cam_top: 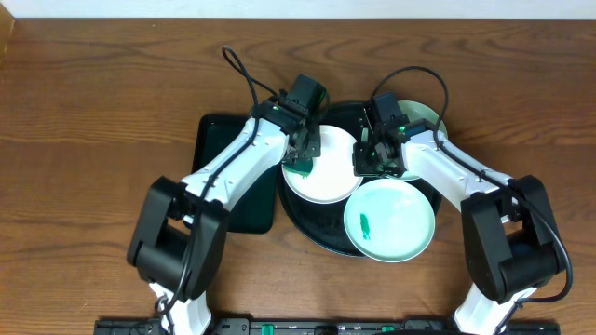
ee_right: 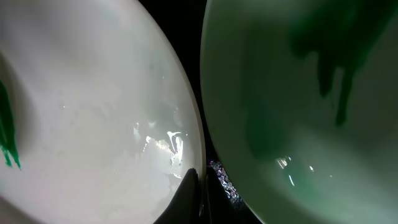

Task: Clean dirty plates on tray and stack at the side
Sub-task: 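Scrub the upper plate with the sponge while right gripper holds rim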

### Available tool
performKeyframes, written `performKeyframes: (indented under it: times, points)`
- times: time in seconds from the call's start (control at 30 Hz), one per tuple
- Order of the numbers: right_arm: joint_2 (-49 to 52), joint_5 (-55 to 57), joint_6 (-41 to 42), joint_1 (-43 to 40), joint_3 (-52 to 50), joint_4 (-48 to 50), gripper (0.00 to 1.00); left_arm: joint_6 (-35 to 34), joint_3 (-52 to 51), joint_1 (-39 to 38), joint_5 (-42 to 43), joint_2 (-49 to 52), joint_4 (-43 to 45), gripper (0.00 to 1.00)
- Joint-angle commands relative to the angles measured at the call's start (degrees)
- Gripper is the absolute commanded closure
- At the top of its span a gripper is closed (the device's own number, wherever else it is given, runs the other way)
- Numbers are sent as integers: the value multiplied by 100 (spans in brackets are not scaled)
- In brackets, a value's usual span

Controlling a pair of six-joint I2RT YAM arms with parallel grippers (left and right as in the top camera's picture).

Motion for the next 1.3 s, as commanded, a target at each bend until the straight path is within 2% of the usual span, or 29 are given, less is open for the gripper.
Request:
performKeyframes:
  times: [0.0,0.87,1.0,1.1,1.2,1.27]
  points:
    - [50,-13,-15,55,-22,42,99,-111,72,11,-37,90,37,93]
    - [50,-11,-15,55,-24,44,99,-219,-321,-122,-358,162,232,93]
    - [50,-7,-15,55,-22,46,88,-219,-321,-122,-358,162,223,93]
    - [50,74,-15,57,-22,46,89,-216,-321,-122,-358,162,219,93]
    - [50,160,-15,55,-22,46,98,-216,-321,-122,-358,162,212,93]
    - [50,157,-13,57,-24,44,99,-216,-321,-125,-358,162,192,93]
